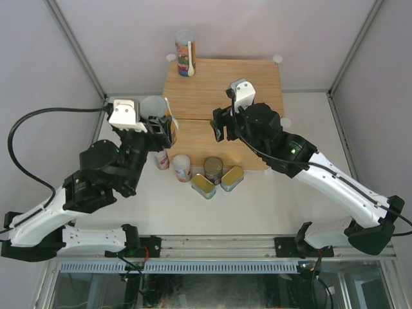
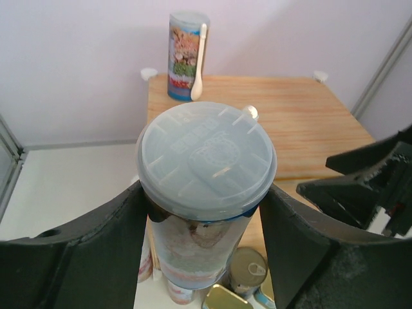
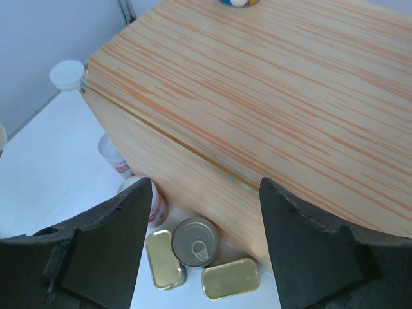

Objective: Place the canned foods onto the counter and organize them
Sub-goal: Place the canned food on the counter.

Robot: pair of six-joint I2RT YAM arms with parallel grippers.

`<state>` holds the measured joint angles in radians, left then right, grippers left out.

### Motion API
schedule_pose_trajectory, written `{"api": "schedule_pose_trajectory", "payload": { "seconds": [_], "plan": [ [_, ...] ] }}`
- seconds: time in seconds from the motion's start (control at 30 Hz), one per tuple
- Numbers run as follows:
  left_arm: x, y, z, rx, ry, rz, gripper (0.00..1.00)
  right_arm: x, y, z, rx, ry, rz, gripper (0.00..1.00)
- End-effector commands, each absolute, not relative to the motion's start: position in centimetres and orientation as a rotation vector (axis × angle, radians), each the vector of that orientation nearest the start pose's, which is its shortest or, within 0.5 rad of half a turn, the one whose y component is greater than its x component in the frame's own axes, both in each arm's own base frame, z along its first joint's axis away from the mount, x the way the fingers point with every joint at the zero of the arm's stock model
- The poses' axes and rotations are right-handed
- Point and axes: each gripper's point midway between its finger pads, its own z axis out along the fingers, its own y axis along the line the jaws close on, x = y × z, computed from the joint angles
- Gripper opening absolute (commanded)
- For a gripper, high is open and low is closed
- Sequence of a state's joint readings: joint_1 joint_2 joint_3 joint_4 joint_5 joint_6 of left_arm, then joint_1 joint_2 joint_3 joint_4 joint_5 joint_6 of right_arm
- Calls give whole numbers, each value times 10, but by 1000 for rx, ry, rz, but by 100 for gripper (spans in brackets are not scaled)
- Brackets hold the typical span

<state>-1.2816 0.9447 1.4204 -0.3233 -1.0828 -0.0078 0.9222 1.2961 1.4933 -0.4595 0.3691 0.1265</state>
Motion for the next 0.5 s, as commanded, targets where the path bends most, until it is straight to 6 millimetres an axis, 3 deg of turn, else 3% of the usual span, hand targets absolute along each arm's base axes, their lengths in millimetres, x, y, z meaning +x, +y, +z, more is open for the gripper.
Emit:
{"api": "schedule_pose_trajectory", "payload": {
  "seconds": [0.0, 0.27, 0.47],
  "plan": [
    [214, -155, 530, 4, 1421, -390, 0, 290, 276, 414, -401, 1673, 436, 68],
    [237, -154, 559, -4, 1377, -387, 0, 299, 271, 421, -363, 1657, 441, 68],
    [261, -164, 565, 7, 1379, -398, 0, 318, 262, 424, -313, 1649, 435, 67]
  ]
}}
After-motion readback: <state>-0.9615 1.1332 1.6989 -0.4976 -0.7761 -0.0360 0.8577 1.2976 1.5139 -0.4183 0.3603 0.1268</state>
